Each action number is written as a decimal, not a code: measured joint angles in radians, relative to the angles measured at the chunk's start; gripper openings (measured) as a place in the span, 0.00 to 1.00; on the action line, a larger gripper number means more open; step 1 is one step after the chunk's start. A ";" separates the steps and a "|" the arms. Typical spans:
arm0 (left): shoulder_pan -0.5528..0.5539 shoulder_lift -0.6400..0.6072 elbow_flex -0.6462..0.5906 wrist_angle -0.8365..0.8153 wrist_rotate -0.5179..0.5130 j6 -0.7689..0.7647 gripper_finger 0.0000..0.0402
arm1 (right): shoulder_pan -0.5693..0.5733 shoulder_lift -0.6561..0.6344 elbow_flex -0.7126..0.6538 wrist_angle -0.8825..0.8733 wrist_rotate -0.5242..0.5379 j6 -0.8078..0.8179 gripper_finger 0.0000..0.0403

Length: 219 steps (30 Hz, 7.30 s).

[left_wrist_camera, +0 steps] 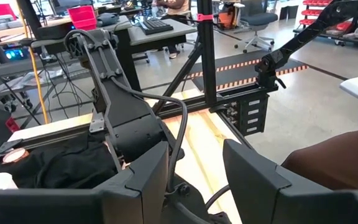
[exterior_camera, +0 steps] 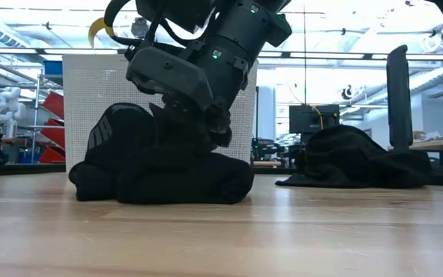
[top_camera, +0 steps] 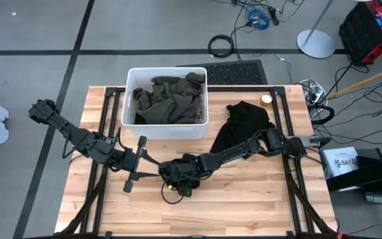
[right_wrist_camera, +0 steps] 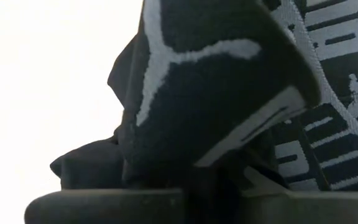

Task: Sort clothes
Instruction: Put the black boxer into the white laundry bin, then put the black shirt into the white laundry bin

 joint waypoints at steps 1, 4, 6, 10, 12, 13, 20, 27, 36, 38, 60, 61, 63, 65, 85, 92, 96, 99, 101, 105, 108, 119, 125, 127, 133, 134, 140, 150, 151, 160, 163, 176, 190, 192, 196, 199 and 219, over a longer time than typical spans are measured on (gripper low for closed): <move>0.000 0.000 0.000 0.000 0.000 0.000 0.41 | 0.000 0.000 0.000 0.001 0.001 0.002 0.05; 0.000 0.000 0.000 0.000 0.000 0.000 0.41 | 0.000 -0.007 -0.001 -0.001 0.000 0.005 0.04; 0.000 0.000 0.000 -0.001 0.000 0.000 0.41 | 0.002 -0.028 -0.006 -0.012 -0.008 0.011 0.03; 0.000 0.000 0.000 -0.005 0.000 0.000 0.41 | 0.017 -0.094 -0.013 -0.074 -0.009 0.016 0.03; 0.000 0.000 0.000 -0.007 -0.005 0.001 0.41 | 0.024 -0.130 -0.018 -0.121 0.012 0.012 0.03; 0.000 0.000 0.000 -0.006 -0.007 0.001 0.41 | 0.028 -0.153 -0.018 -0.138 0.032 0.012 0.03; 0.002 0.000 0.000 -0.011 -0.019 0.004 0.41 | 0.068 -0.283 -0.013 -0.273 0.129 0.031 0.03; 0.022 0.000 0.000 -0.011 -0.127 0.008 0.41 | 0.124 -0.385 -0.011 -0.274 0.172 0.034 0.03; 0.040 0.002 0.000 -0.029 -0.253 -0.026 0.41 | 0.177 -0.469 -0.010 -0.301 0.220 0.057 0.03; 0.040 0.010 0.000 -0.049 -0.252 -0.049 0.41 | 0.185 -0.488 -0.010 -0.299 0.224 0.061 0.03; 0.044 0.077 0.000 -0.053 -0.112 -0.052 0.41 | 0.143 -0.655 -0.008 -0.227 0.413 -0.111 0.03; 0.044 0.077 0.000 -0.054 -0.121 -0.052 0.41 | 0.127 -0.673 -0.008 -0.216 0.430 -0.137 0.03; 0.044 0.076 0.000 -0.057 -0.134 -0.052 0.41 | 0.084 -0.710 -0.008 -0.188 0.455 -0.187 0.03; 0.044 0.076 0.000 -0.061 -0.144 -0.046 0.41 | 0.029 -0.739 -0.007 -0.151 0.457 -0.240 0.03; 0.066 0.076 0.000 -0.091 -0.182 0.008 0.41 | -0.588 -0.506 -0.007 0.299 0.075 -0.571 0.03; 0.100 0.076 0.000 -0.156 -0.184 -0.022 0.41 | -0.652 -0.331 -0.007 0.284 -0.019 -0.536 0.03; 0.112 0.076 0.000 -0.174 -0.183 -0.027 0.41 | -0.666 -0.272 -0.001 0.177 -0.018 -0.543 0.03; 0.114 0.076 0.000 -0.166 -0.183 -0.027 0.41 | -0.656 -0.244 0.001 0.093 -0.008 -0.574 0.03; 0.114 0.076 0.000 -0.168 -0.183 -0.027 0.41 | -0.655 -0.235 0.002 0.040 -0.005 -0.584 0.03; 0.114 0.076 0.000 -0.166 -0.183 -0.028 0.41 | -0.655 -0.250 0.001 -0.085 0.004 -0.589 0.03; 0.114 0.076 0.000 -0.166 -0.183 -0.033 0.41 | -0.653 -0.282 -0.003 -0.196 0.026 -0.588 0.03; 0.114 0.076 0.000 -0.165 -0.183 -0.053 0.41 | -0.641 -0.362 -0.011 -0.146 -0.009 -0.635 0.15; 0.114 0.076 0.000 -0.165 -0.183 -0.053 0.41 | -0.627 -0.362 0.014 -0.159 -0.016 -0.593 0.42; 0.114 0.076 0.000 -0.166 -0.183 -0.053 0.41 | -0.623 -0.362 0.047 -0.183 -0.023 -0.593 0.52; 0.114 0.076 0.000 -0.169 -0.183 -0.053 0.41 | -0.600 -0.362 0.204 -0.269 -0.027 -0.610 0.75; 0.114 0.076 0.000 -0.170 -0.183 -0.053 0.41 | -0.597 -0.362 0.236 -0.285 -0.027 -0.614 0.77; 0.114 0.076 0.000 -0.191 -0.182 -0.053 0.41 | -0.581 -0.364 0.407 -0.411 -0.025 -0.632 0.83; 0.114 0.076 0.000 -0.192 -0.182 -0.054 0.41 | -0.575 -0.369 0.619 -0.560 -0.021 -0.601 0.76; 0.114 0.076 0.000 -0.190 -0.182 -0.054 0.41 | -0.580 -0.364 0.614 -0.563 -0.025 -0.599 0.70; 0.114 0.076 0.000 -0.187 -0.182 -0.054 0.41 | -0.585 -0.287 0.476 -0.266 0.004 -0.656 0.03; 0.114 0.076 0.000 -0.189 -0.182 -0.057 0.41 | -0.589 -0.259 0.429 -0.177 0.056 -0.651 0.01; 0.114 0.076 0.000 -0.237 -0.182 -0.132 0.41 | -0.630 -0.190 0.183 -0.230 0.109 -0.650 0.00; 0.116 0.076 0.000 -0.208 -0.185 -0.132 0.41 | -0.706 -0.208 0.177 -0.277 0.099 -0.926 0.00; 0.116 0.076 0.000 -0.208 -0.186 -0.132 0.41 | -0.707 -0.220 0.218 -0.298 0.000 -0.904 0.00; 0.116 0.076 0.000 -0.211 -0.189 -0.132 0.41 | -0.678 -0.245 0.294 -0.346 -0.104 -0.835 0.00; 0.116 0.076 0.000 -0.216 -0.189 -0.132 0.41 | -0.662 -0.241 0.353 -0.424 -0.105 -0.784 0.01; 0.116 0.077 0.000 -0.209 -0.190 -0.132 0.41 | -0.588 -0.254 0.652 -0.599 -0.096 -0.681 0.67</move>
